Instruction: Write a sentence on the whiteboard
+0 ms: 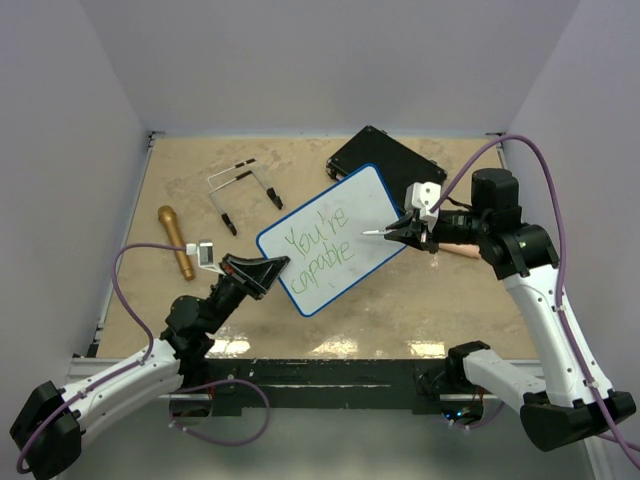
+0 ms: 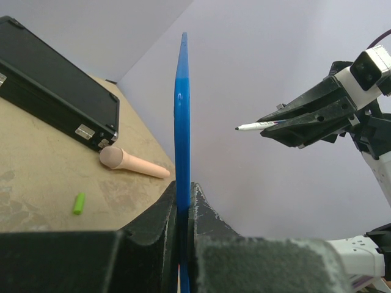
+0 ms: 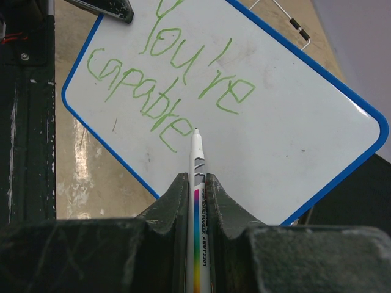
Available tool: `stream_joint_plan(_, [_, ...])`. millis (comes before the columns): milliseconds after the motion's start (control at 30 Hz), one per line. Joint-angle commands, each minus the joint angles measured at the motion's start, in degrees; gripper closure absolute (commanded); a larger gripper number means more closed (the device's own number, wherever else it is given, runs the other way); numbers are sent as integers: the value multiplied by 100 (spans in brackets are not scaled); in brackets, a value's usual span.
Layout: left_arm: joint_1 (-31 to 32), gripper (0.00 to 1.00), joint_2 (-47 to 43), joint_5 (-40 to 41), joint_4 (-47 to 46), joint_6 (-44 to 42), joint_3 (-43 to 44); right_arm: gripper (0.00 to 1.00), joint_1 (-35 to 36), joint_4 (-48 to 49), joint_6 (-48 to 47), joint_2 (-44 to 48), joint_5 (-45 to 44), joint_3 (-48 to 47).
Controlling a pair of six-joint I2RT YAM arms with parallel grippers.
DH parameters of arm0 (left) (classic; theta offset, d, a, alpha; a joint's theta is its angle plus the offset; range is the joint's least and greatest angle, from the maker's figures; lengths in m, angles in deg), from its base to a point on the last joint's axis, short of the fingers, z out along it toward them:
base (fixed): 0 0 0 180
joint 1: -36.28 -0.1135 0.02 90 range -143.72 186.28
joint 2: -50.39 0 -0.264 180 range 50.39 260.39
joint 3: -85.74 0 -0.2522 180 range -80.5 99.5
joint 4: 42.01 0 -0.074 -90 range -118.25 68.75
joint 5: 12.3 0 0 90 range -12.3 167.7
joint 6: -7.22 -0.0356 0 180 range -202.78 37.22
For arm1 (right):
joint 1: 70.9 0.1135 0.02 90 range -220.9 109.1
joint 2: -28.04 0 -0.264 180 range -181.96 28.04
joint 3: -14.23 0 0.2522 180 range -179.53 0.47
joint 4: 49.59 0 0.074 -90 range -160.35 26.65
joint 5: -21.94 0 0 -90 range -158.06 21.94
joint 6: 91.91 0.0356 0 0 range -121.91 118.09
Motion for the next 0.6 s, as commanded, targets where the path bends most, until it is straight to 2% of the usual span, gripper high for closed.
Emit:
stream_joint_plan(0, [-22, 100, -71, -48, -912, 129, 335, 100, -20, 45, -23, 87, -46, 3])
stream_joint_plan(567, [-30, 100, -63, -65, -886, 129, 379, 100, -11, 36, -41, 61, -81, -6])
